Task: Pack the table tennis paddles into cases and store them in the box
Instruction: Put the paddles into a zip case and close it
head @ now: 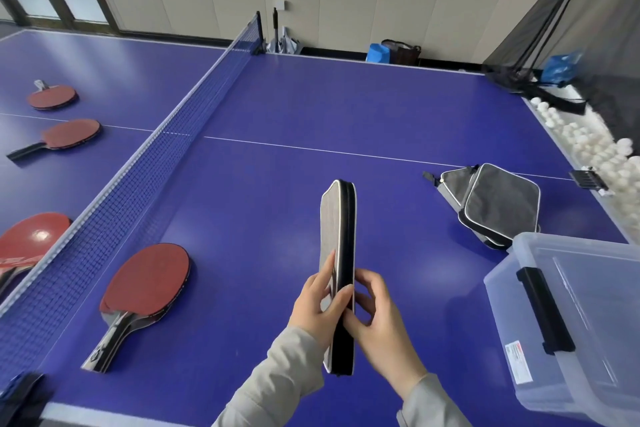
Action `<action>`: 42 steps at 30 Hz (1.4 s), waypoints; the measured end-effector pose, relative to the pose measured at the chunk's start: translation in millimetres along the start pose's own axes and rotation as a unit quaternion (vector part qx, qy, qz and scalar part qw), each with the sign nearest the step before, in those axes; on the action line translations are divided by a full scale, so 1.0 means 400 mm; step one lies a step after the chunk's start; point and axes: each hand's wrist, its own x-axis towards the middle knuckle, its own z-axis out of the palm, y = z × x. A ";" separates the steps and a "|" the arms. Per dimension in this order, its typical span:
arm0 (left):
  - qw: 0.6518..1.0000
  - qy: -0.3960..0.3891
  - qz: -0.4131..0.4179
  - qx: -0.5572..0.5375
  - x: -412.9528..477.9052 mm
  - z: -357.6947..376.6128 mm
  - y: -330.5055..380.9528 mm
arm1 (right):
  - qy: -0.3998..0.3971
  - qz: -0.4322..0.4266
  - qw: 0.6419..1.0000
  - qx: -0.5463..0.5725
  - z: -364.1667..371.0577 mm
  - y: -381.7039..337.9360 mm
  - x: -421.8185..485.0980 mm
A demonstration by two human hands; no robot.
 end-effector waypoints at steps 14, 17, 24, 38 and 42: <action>0.973 0.187 -0.126 0.051 0.031 -0.292 -0.195 | 0.112 0.154 0.982 0.003 -0.233 0.165 0.064; 0.964 0.213 -0.160 0.024 0.053 -0.344 -0.269 | 0.137 0.212 0.967 0.019 -0.275 0.241 0.061; 0.959 0.196 -0.194 0.064 0.119 -0.359 -0.348 | 0.167 0.255 0.951 -0.048 -0.246 0.348 0.061; 0.937 0.125 -0.166 0.280 0.185 -0.424 -0.446 | 0.174 0.317 0.868 -0.341 -0.139 0.400 0.046; 0.906 0.134 -0.159 0.367 0.170 -0.463 -0.466 | 0.167 0.319 0.847 -0.391 -0.131 0.403 0.041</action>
